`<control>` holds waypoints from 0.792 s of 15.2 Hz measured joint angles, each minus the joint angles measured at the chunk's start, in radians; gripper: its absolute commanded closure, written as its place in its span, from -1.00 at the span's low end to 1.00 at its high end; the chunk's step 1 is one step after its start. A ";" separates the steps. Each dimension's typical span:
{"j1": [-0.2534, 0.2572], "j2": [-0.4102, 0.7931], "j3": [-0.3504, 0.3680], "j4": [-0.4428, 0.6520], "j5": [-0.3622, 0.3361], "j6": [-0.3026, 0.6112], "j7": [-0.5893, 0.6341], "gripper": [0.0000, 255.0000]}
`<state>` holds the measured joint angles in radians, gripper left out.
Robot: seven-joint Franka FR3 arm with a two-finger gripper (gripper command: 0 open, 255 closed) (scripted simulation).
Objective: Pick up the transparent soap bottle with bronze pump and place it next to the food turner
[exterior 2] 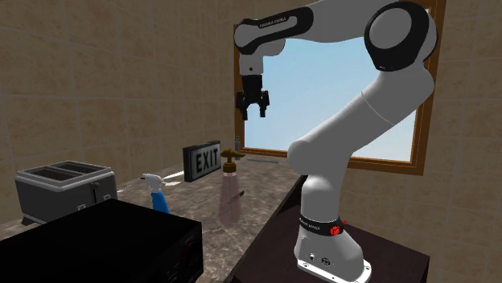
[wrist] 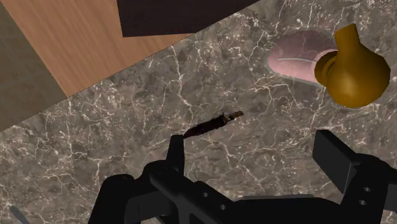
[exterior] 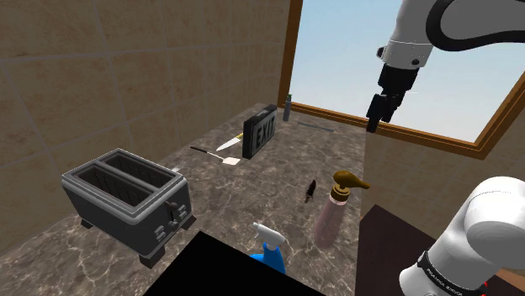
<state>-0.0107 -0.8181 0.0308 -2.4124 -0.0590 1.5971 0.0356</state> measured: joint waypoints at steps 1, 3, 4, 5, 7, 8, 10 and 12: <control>0.000 0.000 0.000 0.000 0.000 0.000 0.000 -1.00; 0.008 0.000 0.020 -0.023 0.023 0.016 0.029 -1.00; 0.016 0.002 0.036 -0.032 0.042 0.023 0.051 -1.00; 0.023 -0.006 0.051 -0.053 0.061 0.031 0.074 -1.00; 0.037 -0.004 0.080 -0.091 0.098 0.064 0.115 -1.00; 0.045 -0.001 0.096 -0.098 0.118 0.070 0.137 -1.00; 0.060 0.015 0.129 -0.116 0.158 0.098 0.182 -1.00; 0.080 0.025 0.168 -0.144 0.204 0.132 0.230 -1.00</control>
<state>0.0697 -0.7930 0.1986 -2.5563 0.1448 1.7294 0.2655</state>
